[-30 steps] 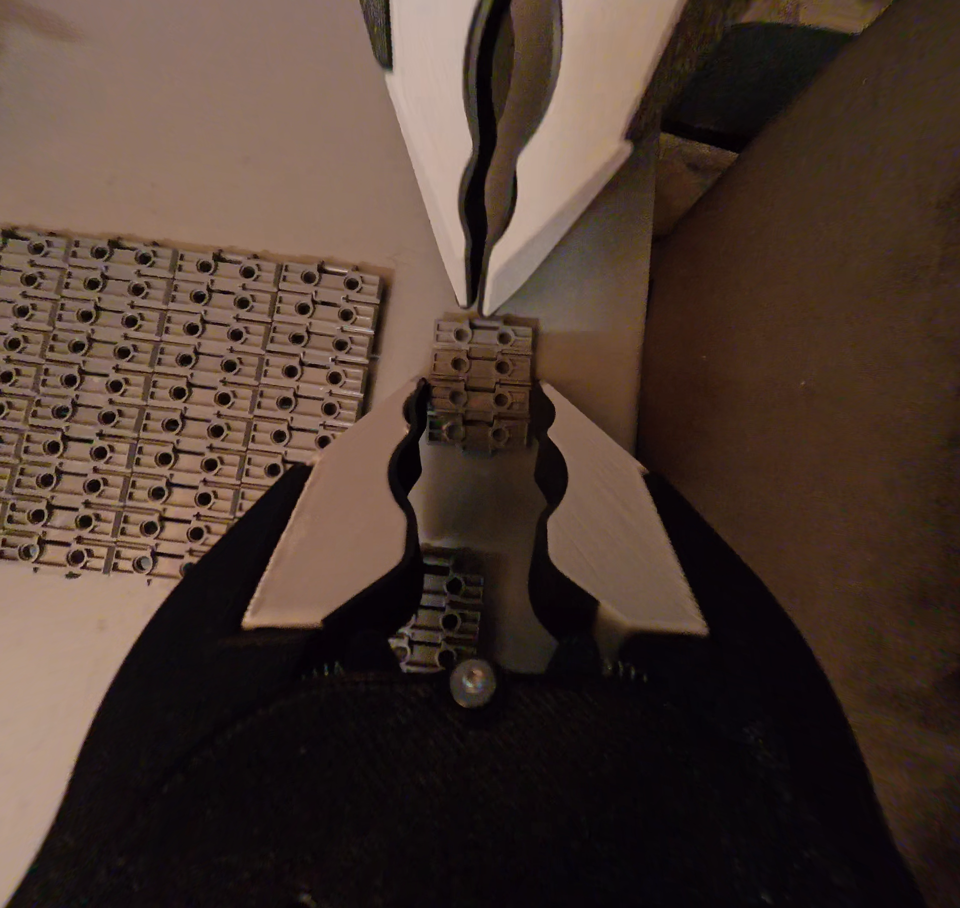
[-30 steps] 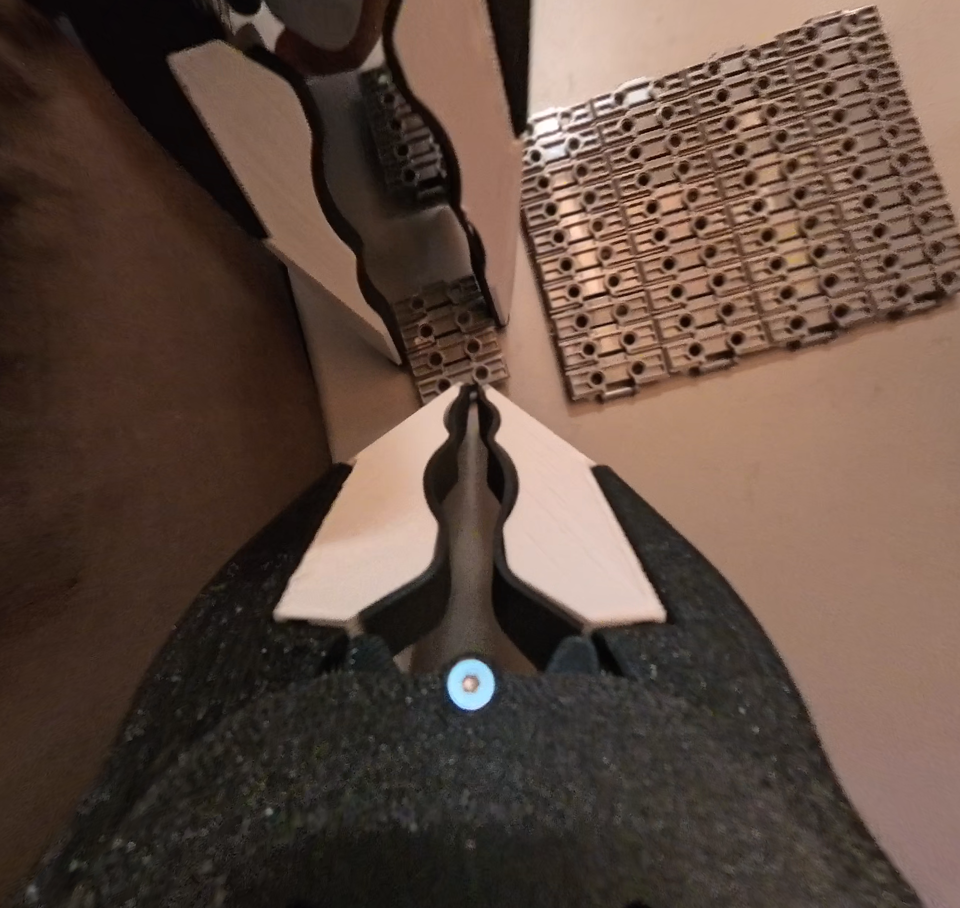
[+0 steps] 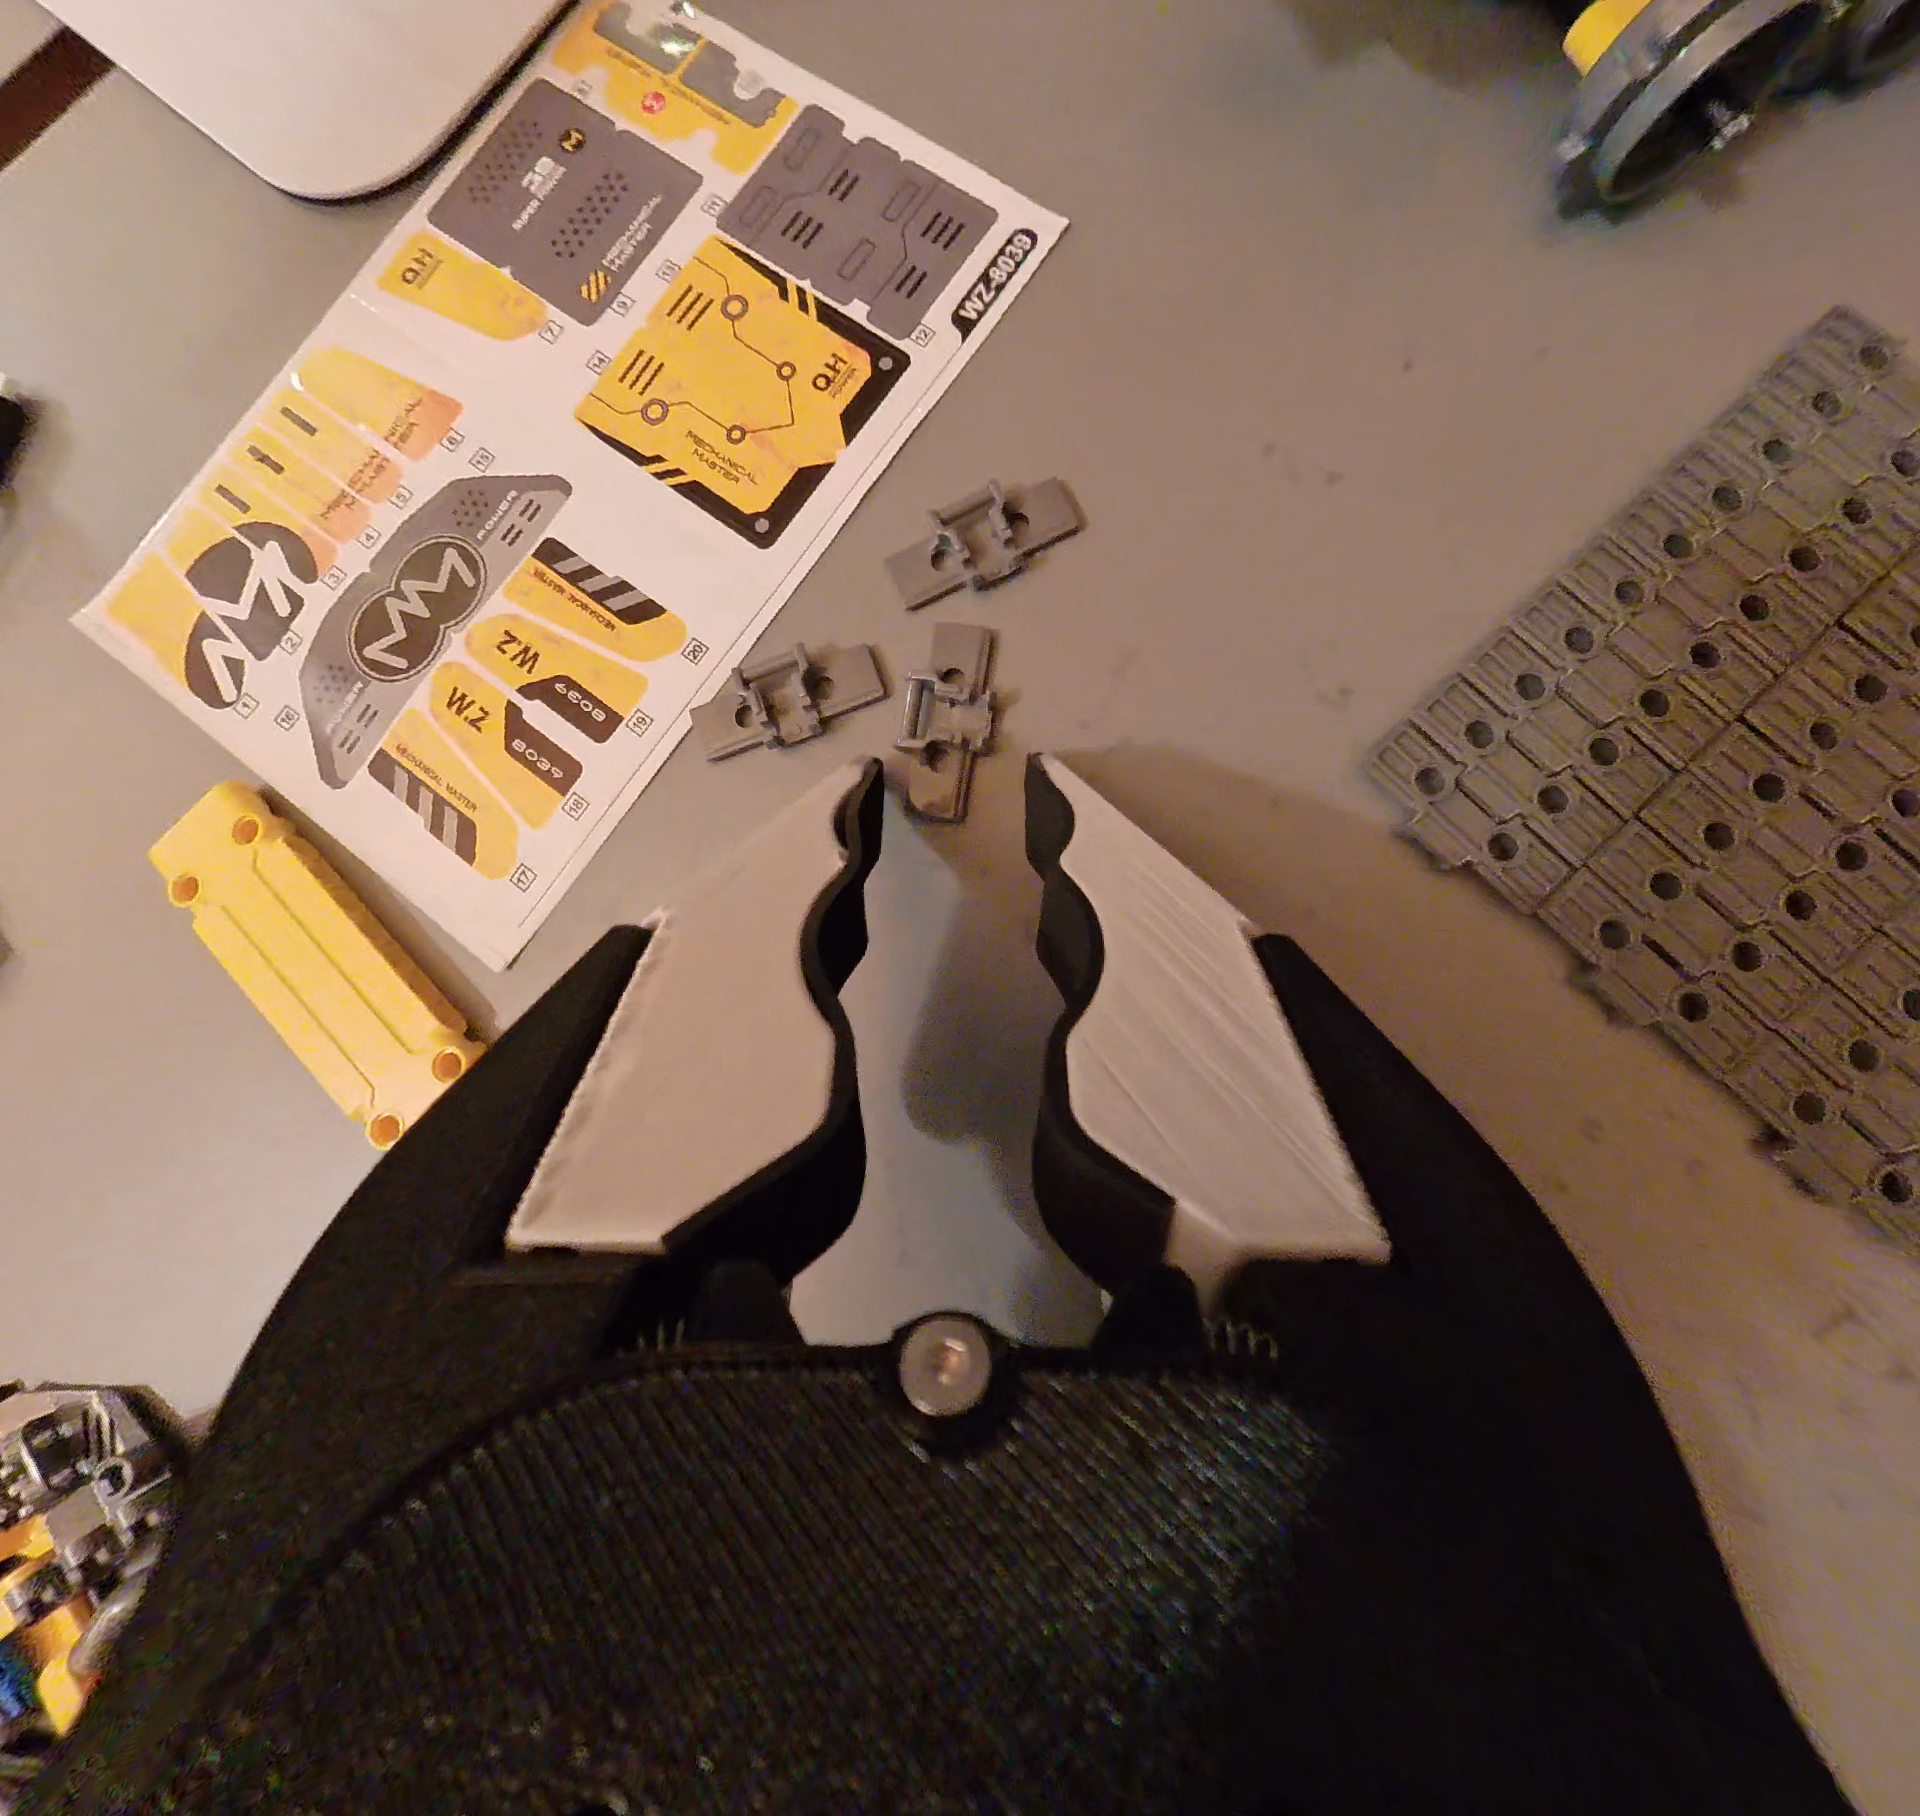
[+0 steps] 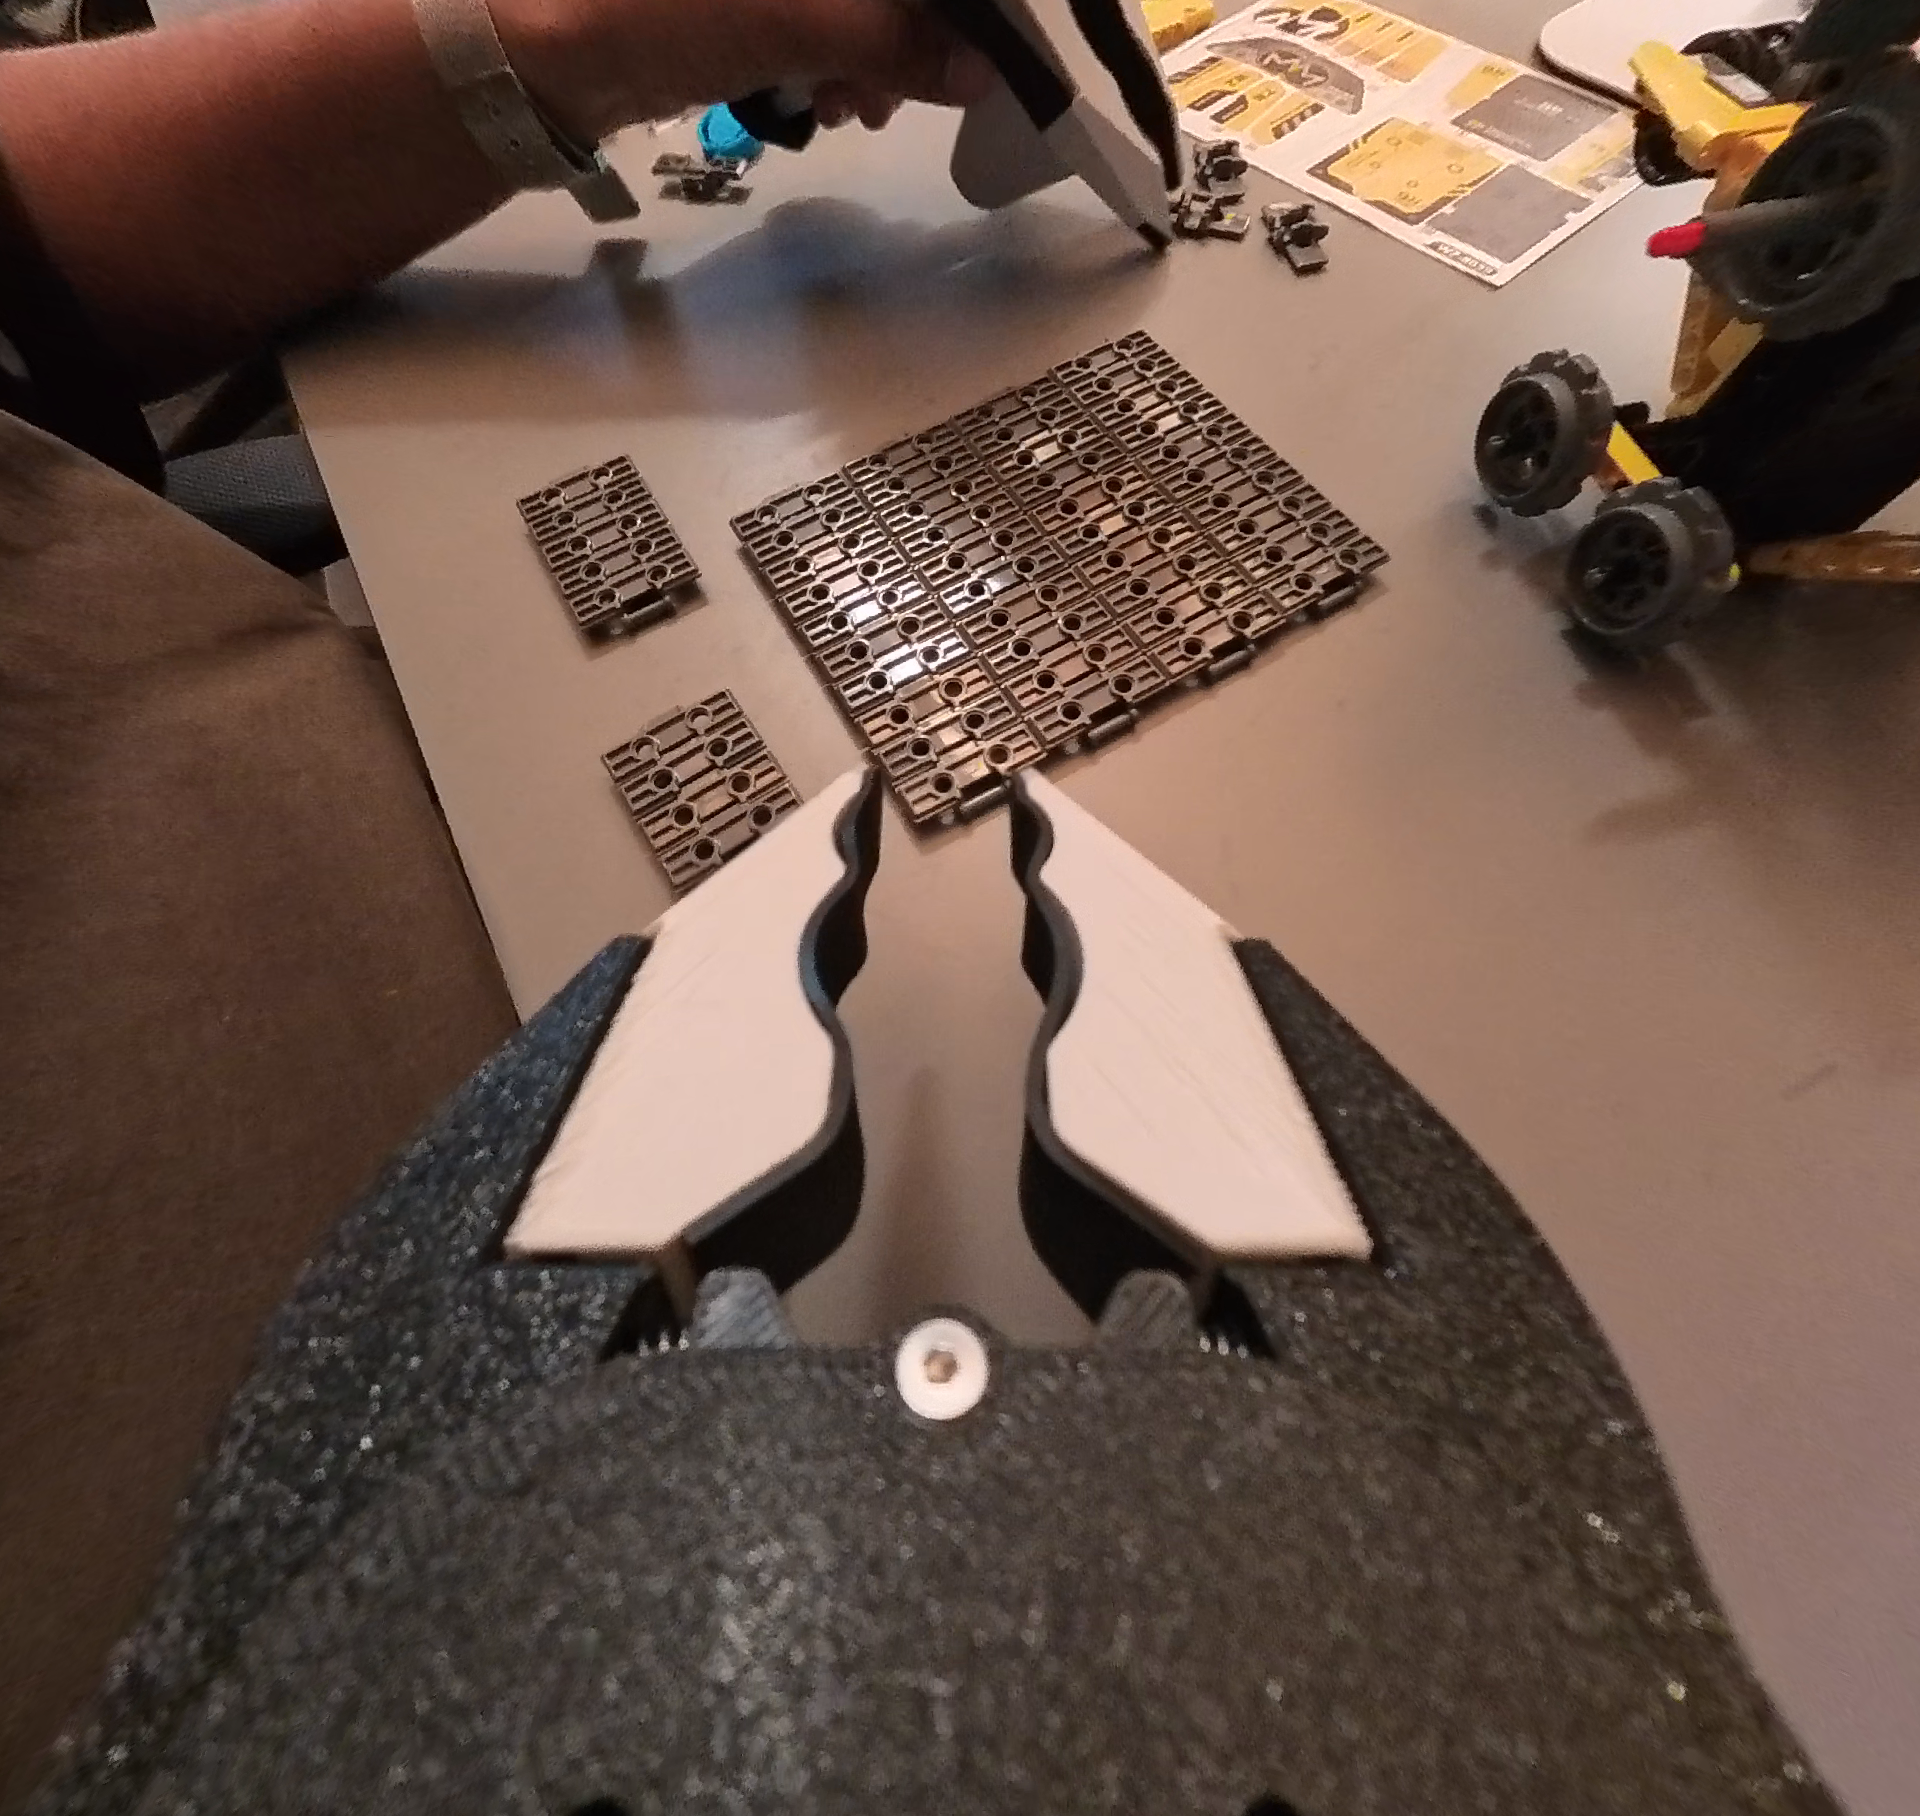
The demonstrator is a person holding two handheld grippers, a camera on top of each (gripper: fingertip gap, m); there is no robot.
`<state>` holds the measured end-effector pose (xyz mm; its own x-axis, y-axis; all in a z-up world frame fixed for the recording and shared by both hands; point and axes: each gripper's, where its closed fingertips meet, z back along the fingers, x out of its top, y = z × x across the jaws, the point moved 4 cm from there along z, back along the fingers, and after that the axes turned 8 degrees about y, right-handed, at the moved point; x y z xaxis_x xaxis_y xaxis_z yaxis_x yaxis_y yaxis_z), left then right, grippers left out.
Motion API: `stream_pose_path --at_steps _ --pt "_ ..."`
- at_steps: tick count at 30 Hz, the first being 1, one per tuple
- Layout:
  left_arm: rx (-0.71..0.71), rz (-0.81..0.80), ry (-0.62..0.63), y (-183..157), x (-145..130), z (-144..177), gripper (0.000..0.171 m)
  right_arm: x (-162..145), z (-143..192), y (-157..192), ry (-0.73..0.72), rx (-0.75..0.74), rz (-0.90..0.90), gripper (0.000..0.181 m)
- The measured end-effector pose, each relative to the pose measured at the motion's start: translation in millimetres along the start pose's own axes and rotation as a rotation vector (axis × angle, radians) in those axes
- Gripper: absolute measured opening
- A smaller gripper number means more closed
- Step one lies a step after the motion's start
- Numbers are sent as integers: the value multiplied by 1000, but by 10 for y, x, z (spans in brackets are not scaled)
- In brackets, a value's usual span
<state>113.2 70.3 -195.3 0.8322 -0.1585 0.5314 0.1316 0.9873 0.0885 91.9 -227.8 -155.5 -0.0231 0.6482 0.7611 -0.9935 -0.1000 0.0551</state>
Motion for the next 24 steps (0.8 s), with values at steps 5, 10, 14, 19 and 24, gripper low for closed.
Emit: stream_pose_path --at_steps 5,10,14,19,24 --pt "-23 -15 -11 -17 2 -19 10 72 -6 2 -35 3 1 24" --pt "-80 8 -84 -90 58 131 9 114 24 23 -62 -37 30 24" --pt "-287 49 -275 -454 228 545 9 205 97 -12 -149 -142 98 31" --pt "-838 169 -514 -1214 398 1149 9 538 148 17 -453 -364 218 40" --pt "-1113 217 -552 -1674 375 1357 8 764 139 142 -604 -473 277 43"
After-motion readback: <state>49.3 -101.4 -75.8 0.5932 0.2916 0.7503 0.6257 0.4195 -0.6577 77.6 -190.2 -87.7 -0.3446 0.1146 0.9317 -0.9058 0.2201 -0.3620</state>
